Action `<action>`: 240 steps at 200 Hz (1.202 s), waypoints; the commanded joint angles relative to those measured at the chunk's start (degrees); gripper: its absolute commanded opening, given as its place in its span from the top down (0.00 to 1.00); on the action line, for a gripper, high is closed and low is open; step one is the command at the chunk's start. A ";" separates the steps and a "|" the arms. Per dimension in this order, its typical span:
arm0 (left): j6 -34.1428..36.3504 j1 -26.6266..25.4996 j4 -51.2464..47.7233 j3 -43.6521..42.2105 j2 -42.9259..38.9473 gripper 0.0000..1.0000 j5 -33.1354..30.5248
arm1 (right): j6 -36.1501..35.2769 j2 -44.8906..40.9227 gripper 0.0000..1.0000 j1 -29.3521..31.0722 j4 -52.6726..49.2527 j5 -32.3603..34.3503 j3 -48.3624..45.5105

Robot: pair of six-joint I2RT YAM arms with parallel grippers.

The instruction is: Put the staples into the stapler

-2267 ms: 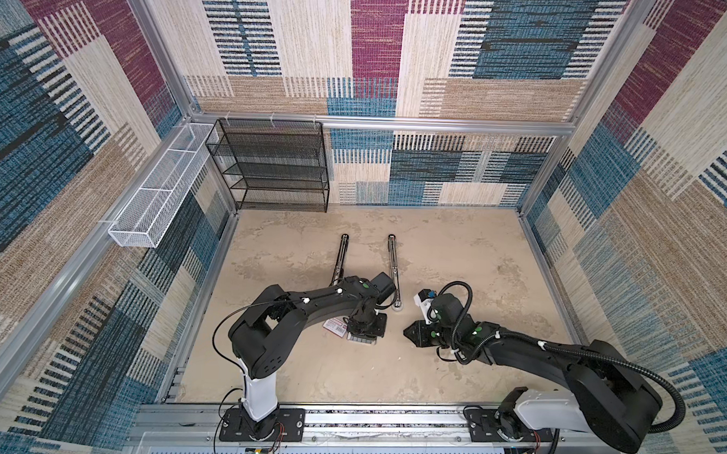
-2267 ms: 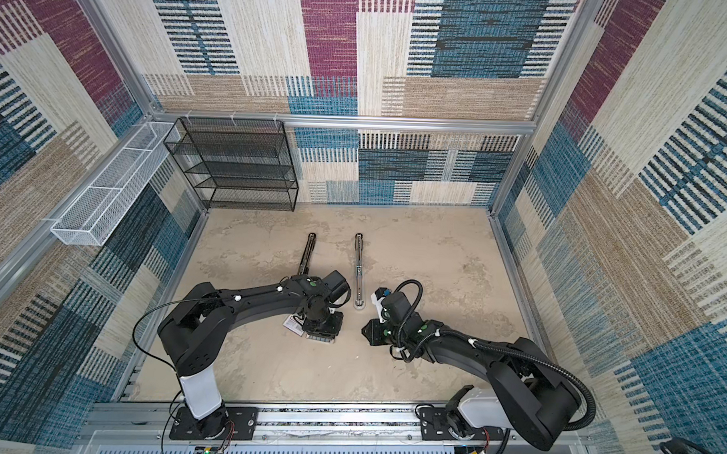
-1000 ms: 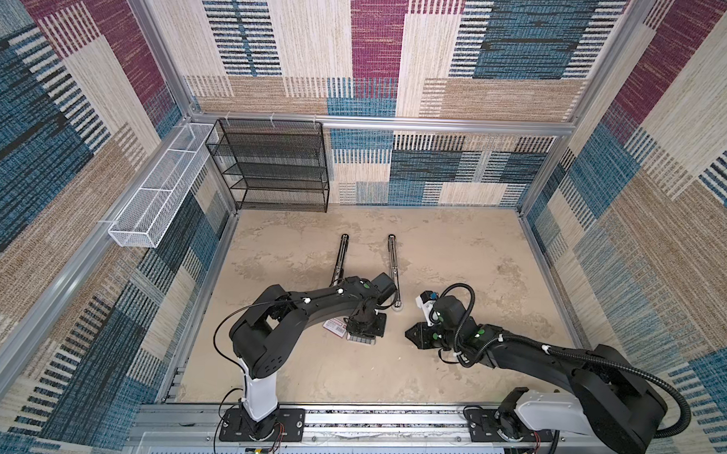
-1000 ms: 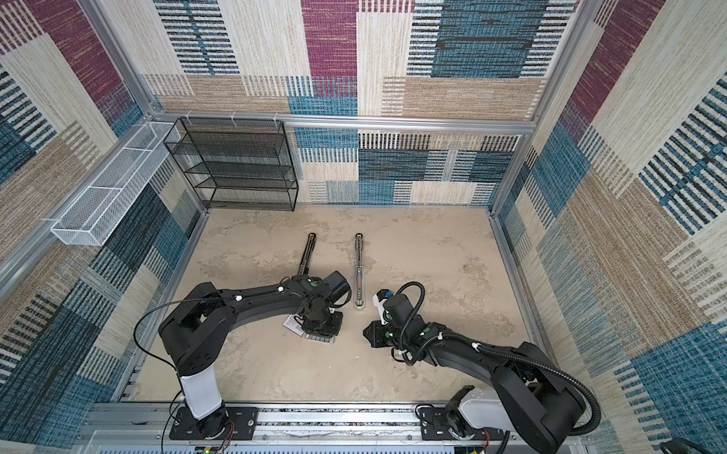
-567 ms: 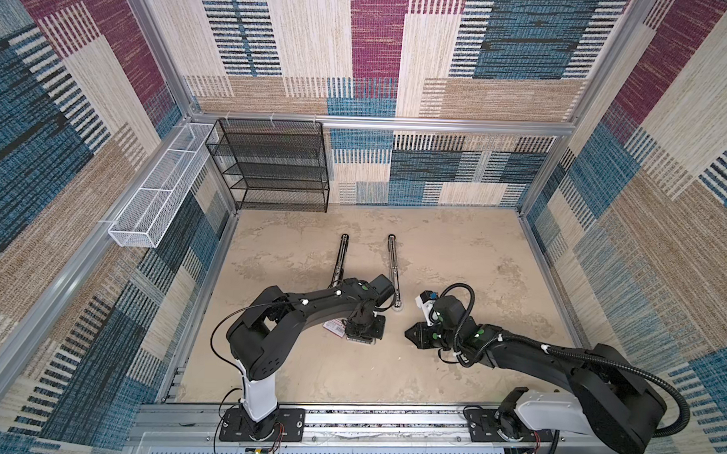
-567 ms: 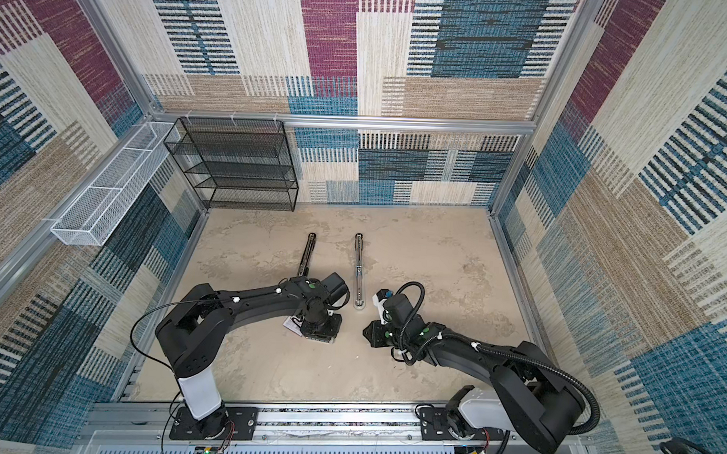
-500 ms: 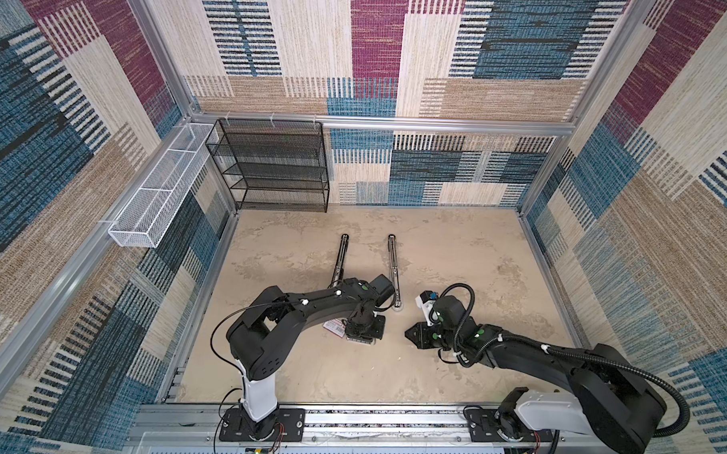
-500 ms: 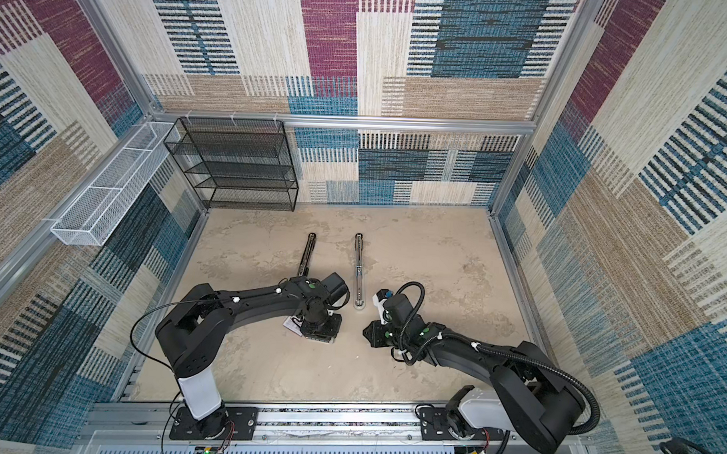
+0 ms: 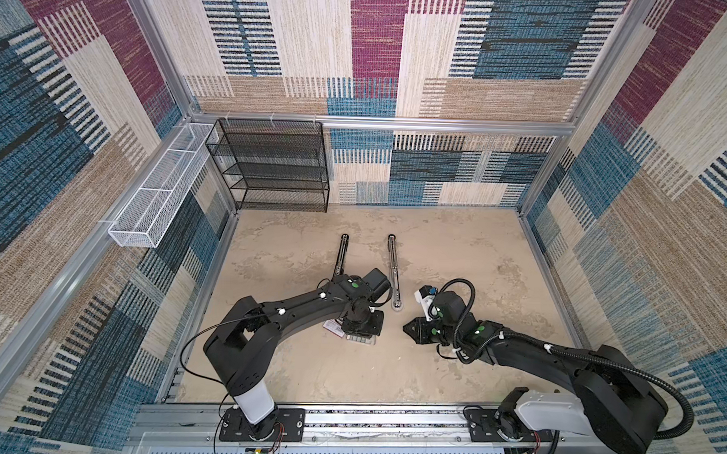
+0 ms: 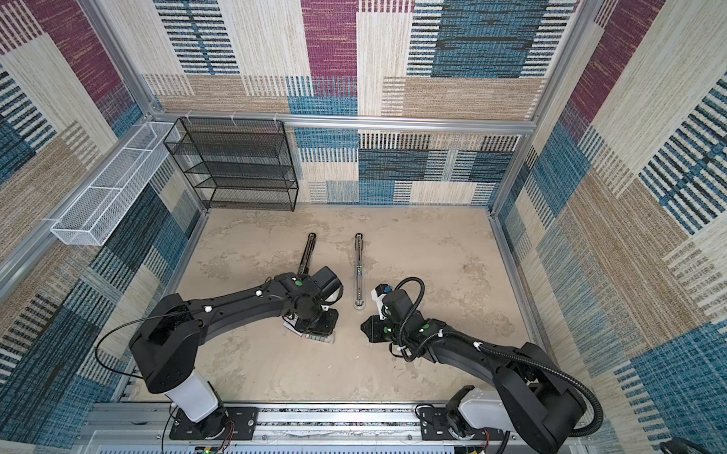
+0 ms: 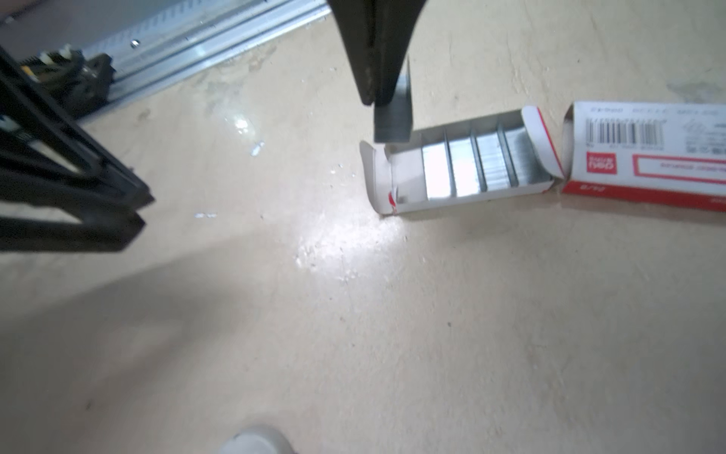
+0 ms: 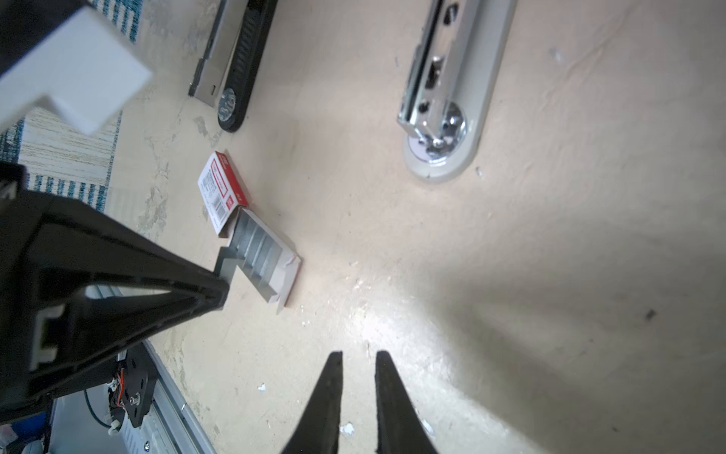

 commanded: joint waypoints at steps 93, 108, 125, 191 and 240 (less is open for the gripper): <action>4.26 12.86 25.16 -6.30 -25.52 1.00 33.23 | 5.18 -13.36 0.57 -14.46 17.43 -26.13 5.85; 1.78 12.86 32.06 -8.49 -27.42 1.00 36.29 | 8.79 -12.32 0.57 -15.27 23.57 -30.73 5.75; -2.58 12.89 41.57 -11.56 -28.14 1.00 39.76 | 15.40 -10.27 0.58 -16.01 33.96 -36.04 4.87; -14.02 12.69 62.67 -18.14 -28.01 1.00 47.20 | 27.97 -6.42 0.54 -15.95 54.27 -43.88 3.47; -13.84 11.81 62.93 -17.91 -26.62 1.00 47.77 | 26.68 -5.56 0.54 -13.33 53.64 -42.95 4.16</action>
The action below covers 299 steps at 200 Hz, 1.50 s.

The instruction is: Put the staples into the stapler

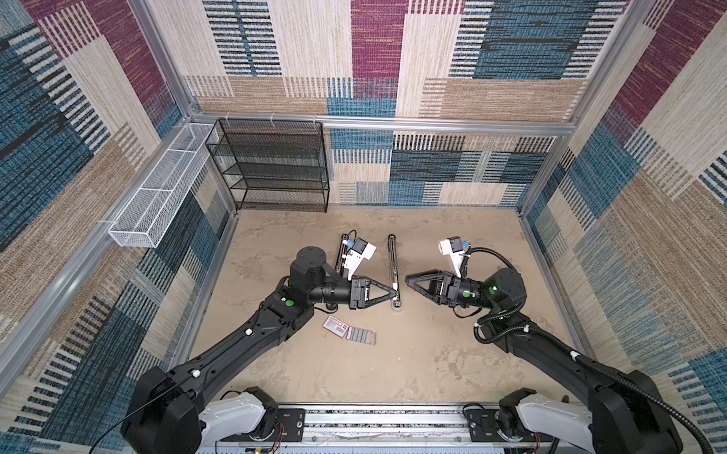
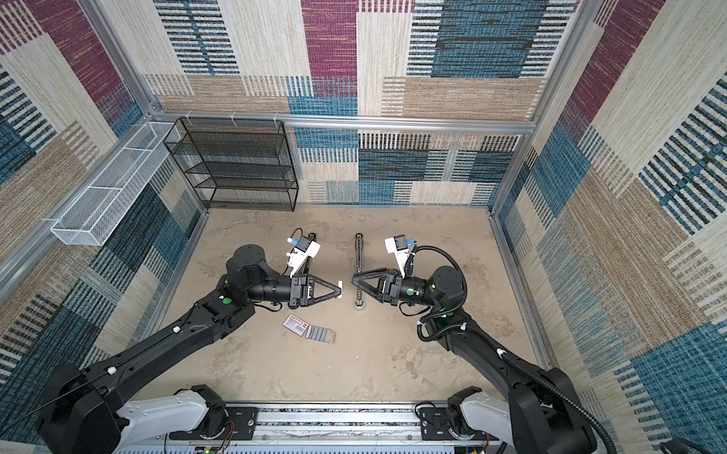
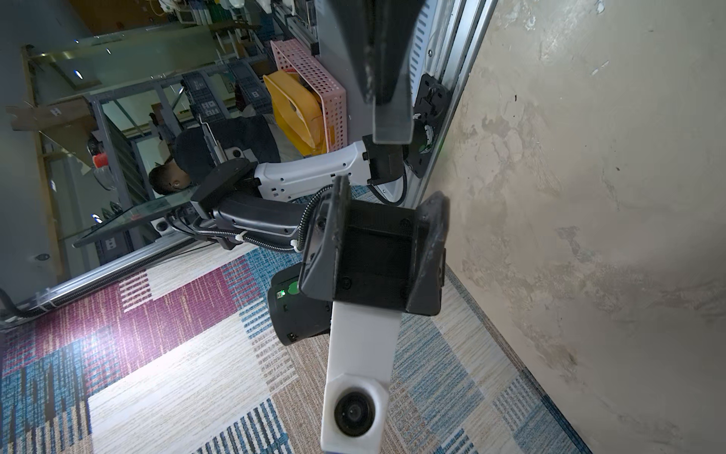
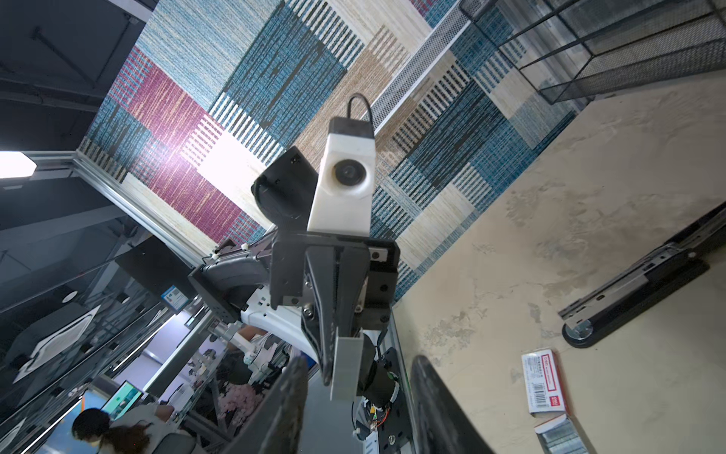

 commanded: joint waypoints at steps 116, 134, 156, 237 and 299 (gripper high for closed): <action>-2.03 -1.51 5.39 -0.39 0.87 1.00 1.26 | 0.72 2.09 0.65 3.50 4.31 -1.40 1.84; -2.12 -1.51 5.50 -0.48 0.88 1.00 1.24 | 0.77 2.10 0.68 3.59 4.31 -1.50 1.94; -2.04 -1.51 5.52 -0.48 0.87 1.00 1.14 | 0.75 2.19 0.72 3.66 4.39 -1.57 1.94; -1.65 -1.51 4.92 -0.48 0.89 1.00 0.49 | 0.74 2.54 0.83 3.70 4.53 -2.22 1.94; -0.15 -1.44 1.71 -0.22 -0.26 0.70 -1.07 | -0.32 1.69 0.85 3.77 2.56 -1.48 2.12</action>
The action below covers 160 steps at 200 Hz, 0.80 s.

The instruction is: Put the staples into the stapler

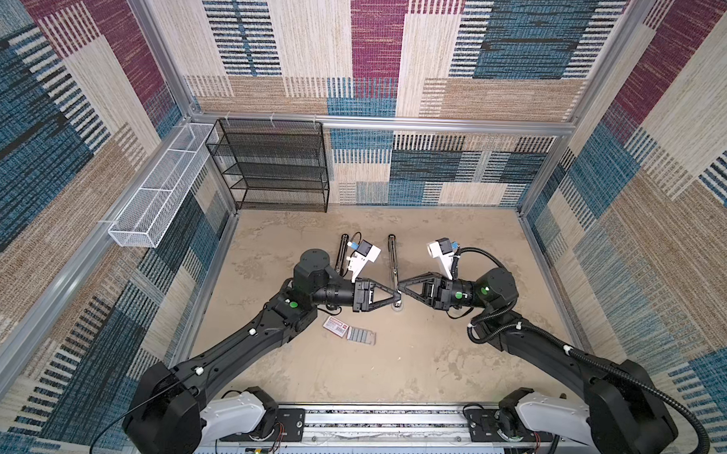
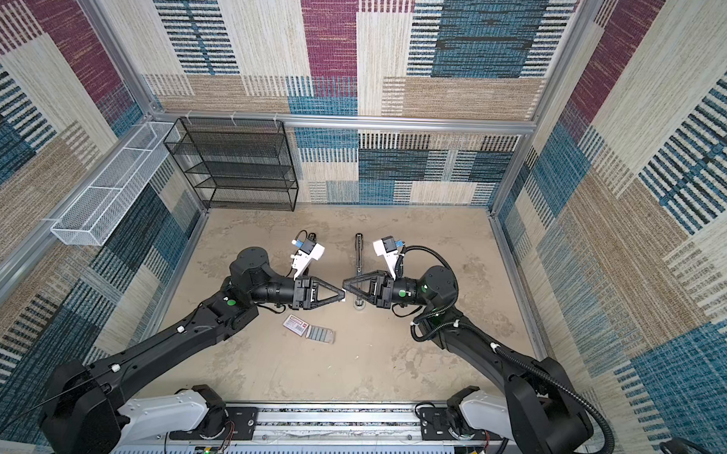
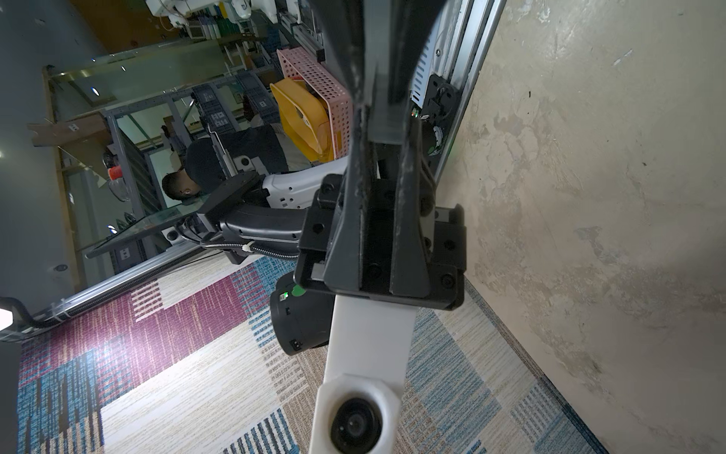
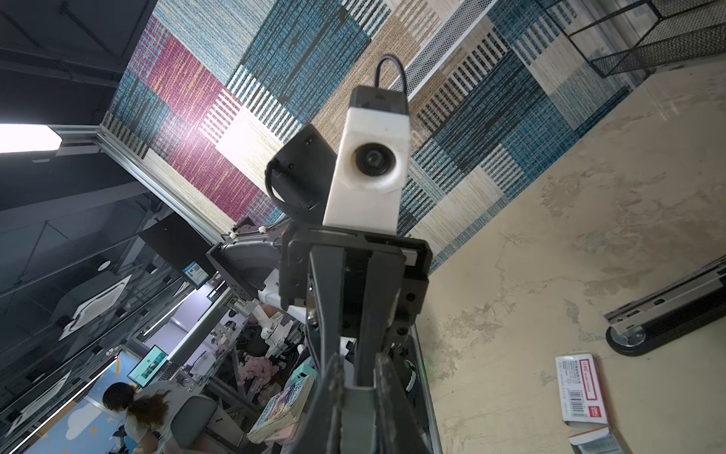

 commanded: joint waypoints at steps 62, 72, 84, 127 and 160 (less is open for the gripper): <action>6.80 3.70 -14.24 -1.89 -7.27 0.64 -9.50 | -8.40 -2.17 0.85 -0.97 -13.33 2.46 4.14; 7.67 4.81 -17.32 -3.01 -9.07 0.64 -12.75 | -10.18 -2.13 0.85 -1.42 -16.82 3.41 5.17; 8.71 5.99 -22.42 -3.93 -11.22 0.61 -17.53 | -13.74 -2.08 0.85 -1.58 -22.07 4.85 6.85; 11.27 6.72 -35.61 -6.46 -16.80 0.39 -33.56 | -24.71 1.14 0.85 -1.62 -39.32 13.89 14.04; 10.70 6.72 -36.66 -9.10 -18.20 0.34 -36.54 | -29.91 7.09 0.86 -1.53 -48.85 23.25 20.75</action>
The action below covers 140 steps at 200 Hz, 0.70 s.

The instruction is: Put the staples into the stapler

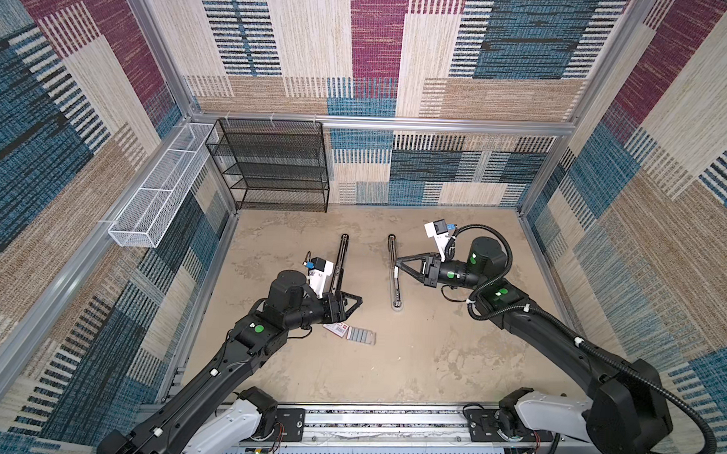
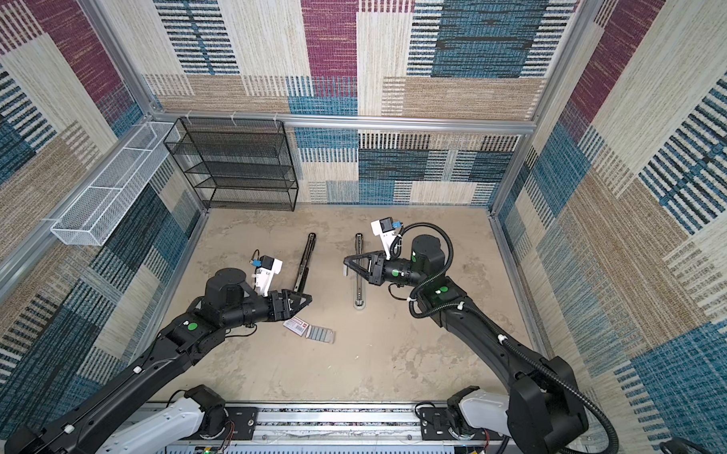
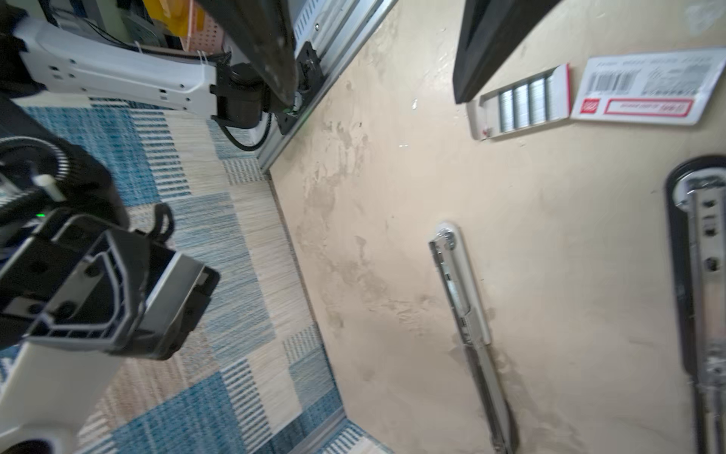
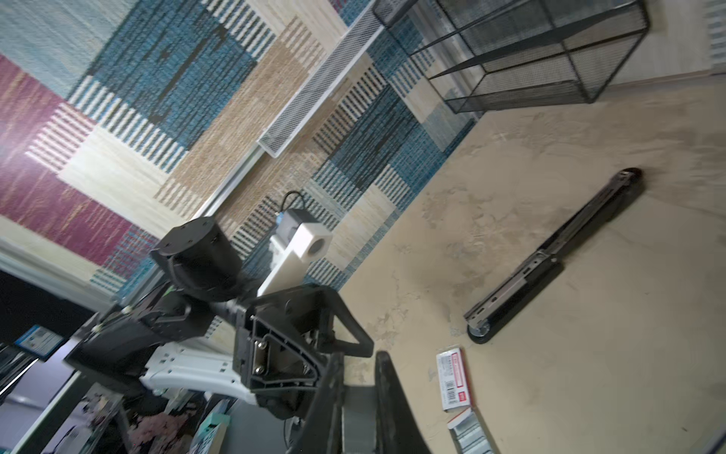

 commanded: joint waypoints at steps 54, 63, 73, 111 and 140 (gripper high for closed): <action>2.19 -0.10 -7.47 0.15 3.47 0.33 -7.98 | -10.22 14.71 0.86 1.22 -21.96 26.37 14.38; 2.42 -0.17 -7.43 0.36 4.25 0.33 -8.07 | -10.53 16.49 0.86 1.57 -23.13 28.69 15.76; 3.06 -0.31 -7.55 0.82 5.17 0.32 -8.08 | -10.90 18.26 0.86 2.21 -24.22 31.50 17.10; 8.31 -2.60 -7.07 3.29 8.64 0.33 -6.99 | -11.17 24.18 0.86 3.77 -26.24 39.16 20.27; 11.50 -5.19 -5.10 4.20 9.15 0.33 -9.09 | -10.97 27.79 0.87 5.08 -27.43 44.21 22.61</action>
